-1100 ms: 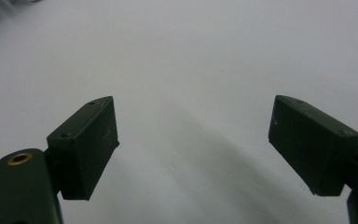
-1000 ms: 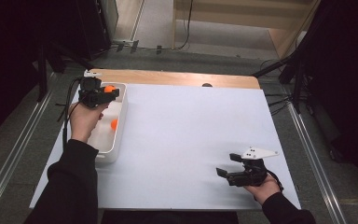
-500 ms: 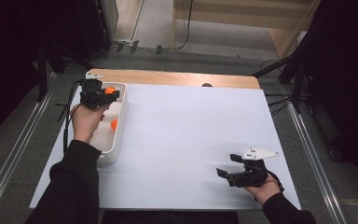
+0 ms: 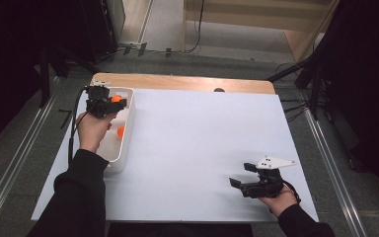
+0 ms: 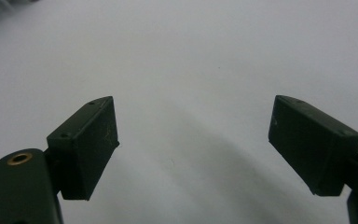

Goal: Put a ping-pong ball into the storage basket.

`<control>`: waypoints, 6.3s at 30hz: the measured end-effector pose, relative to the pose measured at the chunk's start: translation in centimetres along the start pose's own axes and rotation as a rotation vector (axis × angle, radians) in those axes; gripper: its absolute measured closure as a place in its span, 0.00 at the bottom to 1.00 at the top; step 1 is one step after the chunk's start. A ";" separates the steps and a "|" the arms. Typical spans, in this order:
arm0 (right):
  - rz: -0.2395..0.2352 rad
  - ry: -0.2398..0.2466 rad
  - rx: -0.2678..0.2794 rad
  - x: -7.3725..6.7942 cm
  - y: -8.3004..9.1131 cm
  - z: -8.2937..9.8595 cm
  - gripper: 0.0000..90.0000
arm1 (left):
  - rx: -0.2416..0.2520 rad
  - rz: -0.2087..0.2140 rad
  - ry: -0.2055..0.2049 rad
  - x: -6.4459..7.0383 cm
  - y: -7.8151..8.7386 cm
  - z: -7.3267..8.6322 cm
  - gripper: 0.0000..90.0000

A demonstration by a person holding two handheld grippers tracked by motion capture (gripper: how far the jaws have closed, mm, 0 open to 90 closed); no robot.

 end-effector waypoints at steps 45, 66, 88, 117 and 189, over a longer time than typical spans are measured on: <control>-0.004 0.009 0.008 -0.1 0.0 -0.2 0.16 | -0.036 0.394 -0.049 6.6 5.1 -1.4 0.31; -0.001 0.019 0.007 0.0 0.1 -0.2 0.16 | -0.066 0.512 -0.152 10.6 5.8 0.0 0.31; -0.006 0.017 0.001 -0.3 0.1 -0.2 0.16 | -0.046 0.549 -0.192 12.1 6.6 1.3 0.31; 0.001 0.018 0.002 -0.3 0.1 -0.2 0.16 | -0.045 0.571 -0.265 12.9 8.2 4.7 0.31; -0.002 0.023 -0.003 -0.3 0.1 -0.1 0.16 | -0.052 0.599 -0.382 14.2 9.1 11.7 0.31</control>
Point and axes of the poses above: each handheld gripper's, and its own axes: y roughly backward along the jaws, z roughly out of its underside, x roughly to its right, the point moved 9 cm from there along -y, roughly forward along the jaws
